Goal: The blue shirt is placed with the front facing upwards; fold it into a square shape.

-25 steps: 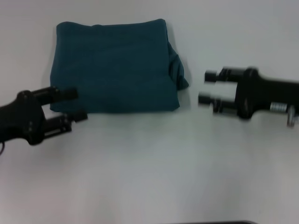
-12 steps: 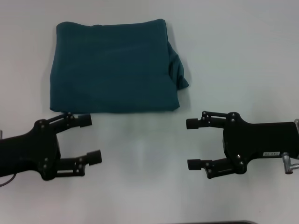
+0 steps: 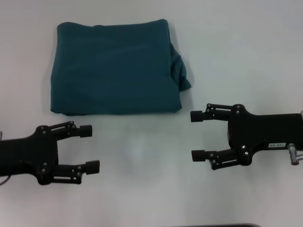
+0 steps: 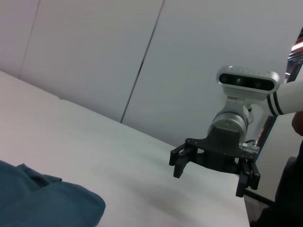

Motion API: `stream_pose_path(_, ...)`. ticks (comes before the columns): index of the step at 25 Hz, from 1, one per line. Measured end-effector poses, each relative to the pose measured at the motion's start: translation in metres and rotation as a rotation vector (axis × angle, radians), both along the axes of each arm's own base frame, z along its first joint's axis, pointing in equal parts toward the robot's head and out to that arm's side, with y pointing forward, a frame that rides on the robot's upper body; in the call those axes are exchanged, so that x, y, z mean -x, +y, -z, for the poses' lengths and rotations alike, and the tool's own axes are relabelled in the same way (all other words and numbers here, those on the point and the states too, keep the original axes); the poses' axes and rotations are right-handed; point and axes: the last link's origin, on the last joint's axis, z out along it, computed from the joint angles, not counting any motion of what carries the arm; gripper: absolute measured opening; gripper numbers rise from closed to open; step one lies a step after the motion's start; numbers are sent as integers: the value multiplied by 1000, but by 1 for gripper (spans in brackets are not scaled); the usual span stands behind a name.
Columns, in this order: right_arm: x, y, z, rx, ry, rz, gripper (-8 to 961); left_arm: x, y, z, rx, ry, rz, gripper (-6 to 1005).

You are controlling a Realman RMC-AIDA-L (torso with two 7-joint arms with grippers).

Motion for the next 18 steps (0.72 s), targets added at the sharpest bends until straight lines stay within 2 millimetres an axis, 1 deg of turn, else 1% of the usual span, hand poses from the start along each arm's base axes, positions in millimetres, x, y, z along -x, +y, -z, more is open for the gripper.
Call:
stream_pose_path(5,1,5,-8,1,-24,15,915,-4,8,-5,14,23,-5,934)
stream_pose_path(18,2,10,-7,-5,-39,26,915,-3,9,-5,4,31,-1,934)
